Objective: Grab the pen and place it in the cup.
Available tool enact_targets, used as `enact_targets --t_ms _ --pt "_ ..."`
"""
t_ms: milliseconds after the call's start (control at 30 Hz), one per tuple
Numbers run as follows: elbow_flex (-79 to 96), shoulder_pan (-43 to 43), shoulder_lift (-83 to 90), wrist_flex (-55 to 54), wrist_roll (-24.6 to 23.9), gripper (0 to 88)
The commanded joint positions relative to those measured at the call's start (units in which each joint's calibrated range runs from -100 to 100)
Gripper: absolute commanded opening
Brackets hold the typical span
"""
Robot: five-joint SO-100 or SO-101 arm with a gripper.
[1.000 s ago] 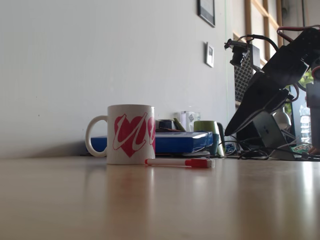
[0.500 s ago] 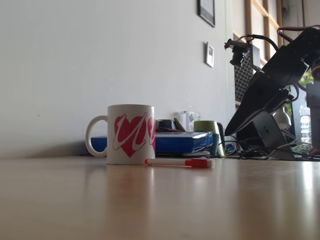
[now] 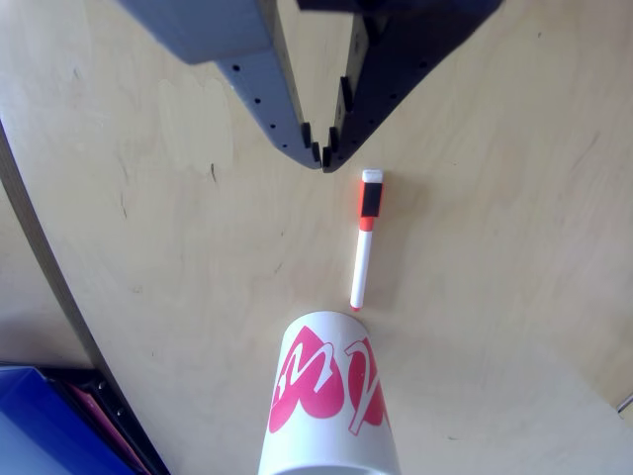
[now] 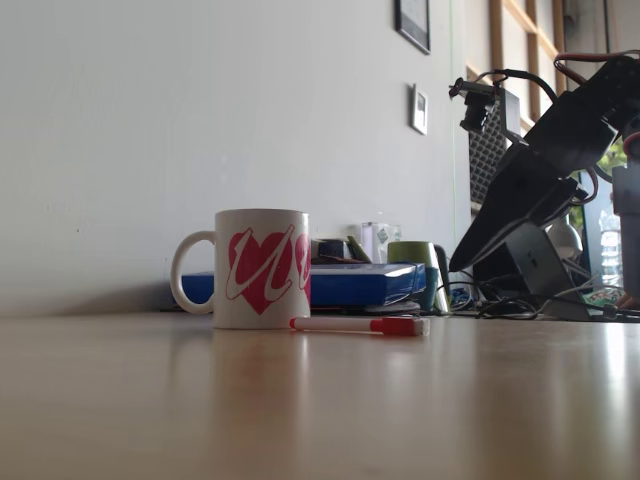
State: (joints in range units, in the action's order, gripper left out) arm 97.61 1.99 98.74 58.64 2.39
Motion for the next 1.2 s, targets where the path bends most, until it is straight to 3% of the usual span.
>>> enact_targets --t_ms 0,1167 --pt "-0.41 0.05 0.18 0.07 -0.13 1.1" --pt "-2.4 0.05 -5.21 -4.15 0.5 1.5"
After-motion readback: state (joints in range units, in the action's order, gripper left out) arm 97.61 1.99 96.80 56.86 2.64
